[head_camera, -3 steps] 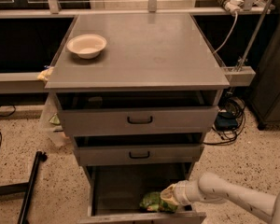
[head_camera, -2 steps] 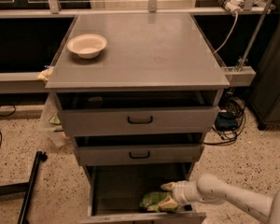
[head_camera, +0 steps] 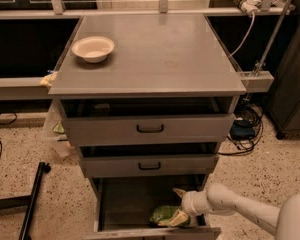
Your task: Pick green rice chip bag from bottom drawer and place on counter
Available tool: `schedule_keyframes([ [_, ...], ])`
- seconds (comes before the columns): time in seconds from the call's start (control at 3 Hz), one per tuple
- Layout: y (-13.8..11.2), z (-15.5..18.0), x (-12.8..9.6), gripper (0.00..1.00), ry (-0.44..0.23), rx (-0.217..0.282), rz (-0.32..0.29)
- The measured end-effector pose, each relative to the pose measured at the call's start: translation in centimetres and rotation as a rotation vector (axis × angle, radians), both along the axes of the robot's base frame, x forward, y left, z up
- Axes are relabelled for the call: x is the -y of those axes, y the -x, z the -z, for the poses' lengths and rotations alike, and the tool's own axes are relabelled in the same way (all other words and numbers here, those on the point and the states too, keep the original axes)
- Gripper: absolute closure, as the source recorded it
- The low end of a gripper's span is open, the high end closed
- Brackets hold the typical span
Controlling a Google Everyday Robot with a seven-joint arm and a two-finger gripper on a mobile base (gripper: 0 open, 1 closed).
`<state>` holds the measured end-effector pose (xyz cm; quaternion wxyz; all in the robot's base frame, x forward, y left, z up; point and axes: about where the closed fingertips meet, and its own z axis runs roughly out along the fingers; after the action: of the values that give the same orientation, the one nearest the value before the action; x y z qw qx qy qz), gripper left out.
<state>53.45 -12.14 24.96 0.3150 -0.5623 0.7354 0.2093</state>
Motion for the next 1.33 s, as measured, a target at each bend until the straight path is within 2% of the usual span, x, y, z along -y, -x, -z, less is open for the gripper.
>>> schedule_keyframes([
  [0.67, -1.9, 2.9, 0.8, 0.22, 0.041, -0.014, 0.017],
  [1.0, -2.0, 4.1, 1.6, 0.22, 0.069, -0.034, 0.034],
  [1.33, -1.6, 5.7, 2.5, 0.24, 0.099, -0.075, 0.055],
])
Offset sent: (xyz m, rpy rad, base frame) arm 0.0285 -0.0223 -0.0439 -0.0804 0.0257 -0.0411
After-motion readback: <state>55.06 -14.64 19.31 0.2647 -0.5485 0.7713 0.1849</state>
